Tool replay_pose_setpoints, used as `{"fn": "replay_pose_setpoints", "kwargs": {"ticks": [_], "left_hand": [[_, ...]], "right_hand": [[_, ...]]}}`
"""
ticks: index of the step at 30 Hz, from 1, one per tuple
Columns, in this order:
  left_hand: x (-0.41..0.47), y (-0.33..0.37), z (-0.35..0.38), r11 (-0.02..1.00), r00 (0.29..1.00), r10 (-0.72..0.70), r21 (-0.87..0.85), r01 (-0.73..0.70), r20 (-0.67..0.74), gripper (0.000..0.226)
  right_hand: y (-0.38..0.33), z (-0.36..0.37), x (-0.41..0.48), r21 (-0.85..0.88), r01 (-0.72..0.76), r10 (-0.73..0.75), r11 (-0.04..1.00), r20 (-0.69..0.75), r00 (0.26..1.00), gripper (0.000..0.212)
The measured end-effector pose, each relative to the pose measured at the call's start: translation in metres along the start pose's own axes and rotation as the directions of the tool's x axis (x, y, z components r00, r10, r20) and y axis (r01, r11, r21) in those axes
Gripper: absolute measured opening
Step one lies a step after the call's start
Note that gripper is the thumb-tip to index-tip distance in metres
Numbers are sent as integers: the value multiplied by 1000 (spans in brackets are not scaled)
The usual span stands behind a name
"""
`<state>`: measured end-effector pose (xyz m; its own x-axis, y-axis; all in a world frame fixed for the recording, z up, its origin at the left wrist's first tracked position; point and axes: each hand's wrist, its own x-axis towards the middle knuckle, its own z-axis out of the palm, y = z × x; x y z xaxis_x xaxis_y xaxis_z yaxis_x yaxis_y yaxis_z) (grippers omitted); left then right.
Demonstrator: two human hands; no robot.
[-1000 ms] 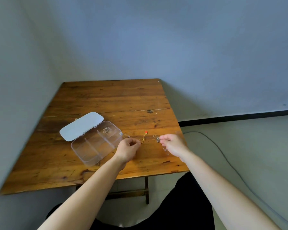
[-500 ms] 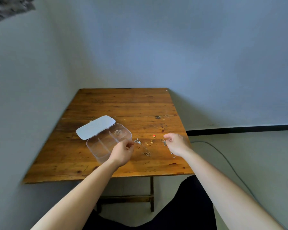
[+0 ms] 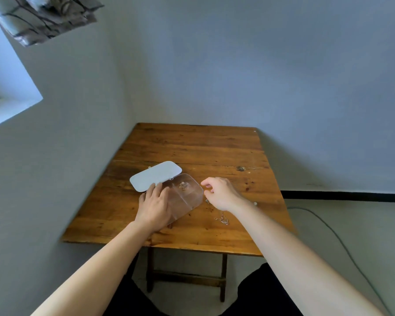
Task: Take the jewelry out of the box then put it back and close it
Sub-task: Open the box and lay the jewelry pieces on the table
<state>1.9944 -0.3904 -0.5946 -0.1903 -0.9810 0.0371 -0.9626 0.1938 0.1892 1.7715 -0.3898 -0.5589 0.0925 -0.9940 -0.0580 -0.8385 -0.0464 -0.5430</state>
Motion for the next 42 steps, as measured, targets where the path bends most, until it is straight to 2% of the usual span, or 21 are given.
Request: {"fn": "replay_pose_setpoints", "kwargs": {"ticks": [5, 10, 14, 15, 19, 22, 25, 27, 30, 34, 36, 39, 42], "left_hand": [[25, -17, 4, 997, 1000, -10, 78, 12, -30, 51], [51, -34, 15, 994, 1000, 2, 112, -1, -9, 52], [58, -42, 28, 999, 999, -40, 33, 39, 16, 54], [58, -42, 30, 999, 999, -51, 20, 51, 9, 54], [56, -41, 36, 997, 996, -81, -16, 81, -45, 53], [55, -40, 37, 996, 994, -86, -16, 85, -61, 52], [55, -39, 36, 995, 994, -95, -16, 94, -55, 52], [55, -39, 35, 995, 994, -97, -7, 97, -43, 51], [54, -37, 31, 996, 996, -92, -2, 92, -18, 52], [56, -37, 24, 995, 995, -97, 8, 96, 35, 51], [56, -35, 18, 996, 994, -89, -6, 90, 58, 51], [58, -28, 10, 997, 994, -77, 1, 77, 75, 52], [66, -11, 1, 999, 996, -48, -13, 49, 74, 54]], "right_hand": [[-28, 18, 42, -142, 107, -99, 984, 60, 993, 34], [-50, 35, 86, -387, 147, -88, 910, 167, 982, 39], [-58, 45, 107, -555, 189, -67, 810, 233, 970, 11], [-59, 47, 110, -564, 193, -64, 803, 240, 969, 8], [-55, 54, 121, -531, 187, -67, 827, 237, 969, 15], [-51, 57, 123, -511, 190, -110, 838, 184, 977, 9], [-47, 62, 121, -478, 190, -154, 858, 112, 982, 15], [-45, 63, 118, -409, 169, -151, 897, 76, 986, 16], [-38, 56, 110, -157, 88, -94, 984, -27, 995, 16], [-26, 24, 95, 204, 40, -9, 978, -147, 989, 13], [-19, -1, 87, 389, 46, 27, 920, -180, 983, 11], [-4, -41, 75, 659, 71, 118, 749, -238, 964, 13], [14, -75, 67, 771, 122, 216, 625, -321, 922, 13]]}}
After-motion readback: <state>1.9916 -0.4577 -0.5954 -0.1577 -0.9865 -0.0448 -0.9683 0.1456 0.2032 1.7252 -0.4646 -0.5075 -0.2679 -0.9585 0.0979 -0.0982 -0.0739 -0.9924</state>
